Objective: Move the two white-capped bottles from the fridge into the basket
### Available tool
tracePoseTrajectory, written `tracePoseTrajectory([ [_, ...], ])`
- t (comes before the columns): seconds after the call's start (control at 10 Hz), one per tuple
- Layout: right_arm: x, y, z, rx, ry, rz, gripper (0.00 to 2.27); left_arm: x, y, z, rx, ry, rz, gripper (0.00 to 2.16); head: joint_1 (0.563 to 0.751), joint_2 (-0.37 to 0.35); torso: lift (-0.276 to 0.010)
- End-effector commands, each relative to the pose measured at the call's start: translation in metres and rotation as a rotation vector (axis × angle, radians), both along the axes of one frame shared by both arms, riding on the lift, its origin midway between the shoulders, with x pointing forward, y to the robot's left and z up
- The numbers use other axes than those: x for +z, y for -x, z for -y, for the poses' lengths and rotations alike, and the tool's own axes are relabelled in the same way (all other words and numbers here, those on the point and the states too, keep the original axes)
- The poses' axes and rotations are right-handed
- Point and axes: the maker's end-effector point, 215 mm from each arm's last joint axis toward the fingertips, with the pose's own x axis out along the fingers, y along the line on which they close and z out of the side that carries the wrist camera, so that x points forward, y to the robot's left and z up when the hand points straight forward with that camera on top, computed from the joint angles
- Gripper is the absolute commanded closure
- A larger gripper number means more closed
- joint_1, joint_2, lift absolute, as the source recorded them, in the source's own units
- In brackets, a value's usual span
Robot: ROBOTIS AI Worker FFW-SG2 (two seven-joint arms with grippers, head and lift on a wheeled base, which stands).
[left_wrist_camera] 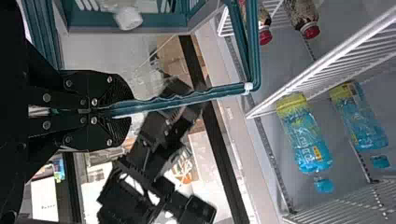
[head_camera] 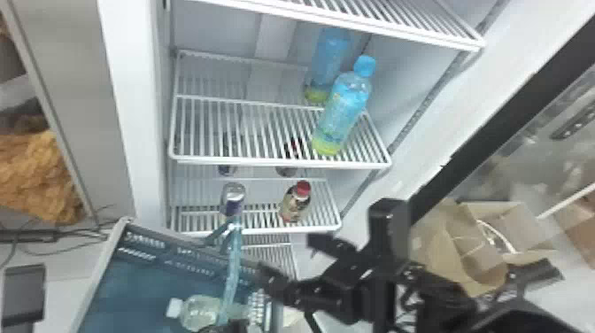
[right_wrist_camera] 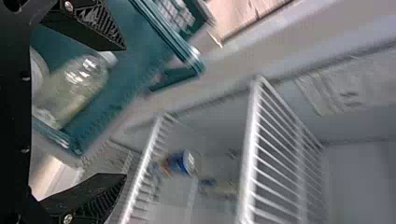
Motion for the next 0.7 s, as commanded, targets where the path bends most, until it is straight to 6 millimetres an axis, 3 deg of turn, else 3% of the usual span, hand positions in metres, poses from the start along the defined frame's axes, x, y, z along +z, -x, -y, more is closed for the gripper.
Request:
tracePoseTrajectory([
  [0.0,0.023,-0.008,0.025,-0.067,0.065,0.071,0.07,-0.001,0.000,0.000,0.001,-0.001,-0.002,1.19,0.695,-0.350,0.000],
  [0.3,0.046,-0.026,0.038,-0.113,0.094,0.163,0.05,0.000,0.001,0.001,-0.003,-0.001,-0.001,1.19,0.695,-0.350,0.000],
  [0.6,0.101,-0.063,0.035,-0.141,0.037,0.436,0.00,0.000,0.002,0.001,-0.004,0.003,-0.004,1.19,0.695,-0.350,0.000],
])
